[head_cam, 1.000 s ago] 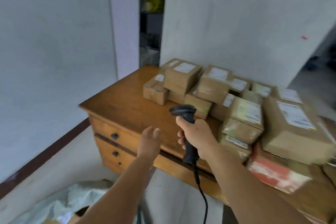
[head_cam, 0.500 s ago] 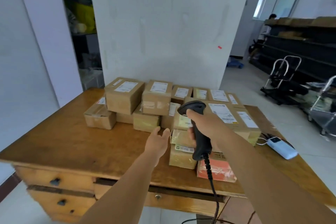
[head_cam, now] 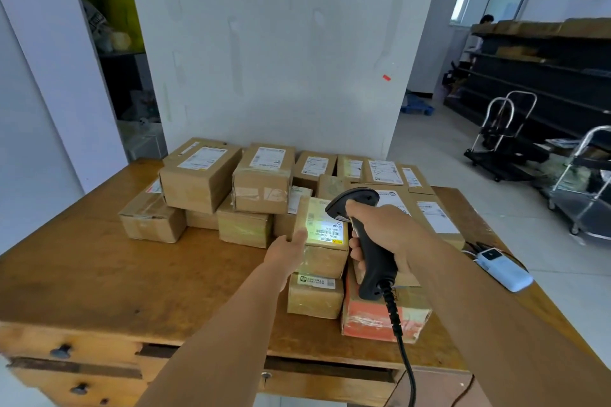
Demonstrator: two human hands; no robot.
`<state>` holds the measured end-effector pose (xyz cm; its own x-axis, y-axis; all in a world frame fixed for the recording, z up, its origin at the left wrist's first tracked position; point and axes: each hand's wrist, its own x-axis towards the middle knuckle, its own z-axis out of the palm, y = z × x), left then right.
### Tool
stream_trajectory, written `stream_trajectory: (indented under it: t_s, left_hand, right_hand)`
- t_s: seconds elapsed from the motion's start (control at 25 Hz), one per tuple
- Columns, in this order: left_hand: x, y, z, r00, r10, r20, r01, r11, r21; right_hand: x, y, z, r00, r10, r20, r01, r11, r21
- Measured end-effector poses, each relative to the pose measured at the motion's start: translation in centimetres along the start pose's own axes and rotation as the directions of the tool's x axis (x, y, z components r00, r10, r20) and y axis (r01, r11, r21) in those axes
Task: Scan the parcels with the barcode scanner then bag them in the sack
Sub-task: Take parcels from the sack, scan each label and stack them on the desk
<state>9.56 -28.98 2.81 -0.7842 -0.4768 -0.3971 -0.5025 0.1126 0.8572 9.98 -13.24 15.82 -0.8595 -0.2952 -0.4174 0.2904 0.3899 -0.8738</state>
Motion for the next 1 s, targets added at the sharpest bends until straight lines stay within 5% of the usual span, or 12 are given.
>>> stream_trajectory:
  t_s: [0.32, 0.48, 0.8, 1.0]
  left_hand:
    - [0.9, -1.0, -0.2, 0.993, -0.122, -0.001, 0.120, 0.973, -0.199]
    - [-0.2, -1.2, 0.1, 0.976, -0.179, 0.123, 0.203, 0.953, -0.226]
    - [0.0, -2.8, 0.3, 0.989, -0.132, 0.060, 0.145, 0.904, -0.402]
    - [-0.9, -2.5, 0.3, 0.988, -0.126, 0.094, 0.147, 0.954, -0.260]
  right_hand:
    - [0.3, 0.4, 0.3, 0.999, 0.038, 0.026, -0.037, 0.998, -0.053]
    - [-0.3, 0.1, 1.1, 0.998, 0.055, 0.038, -0.055, 0.998, 0.010]
    - [-1.5, 1.2, 0.9, 0.999, 0.035, 0.000, -0.035, 0.999, -0.040]
    - [-2.2, 1.2, 1.9, 1.000, 0.009, 0.008, -0.008, 0.995, -0.100]
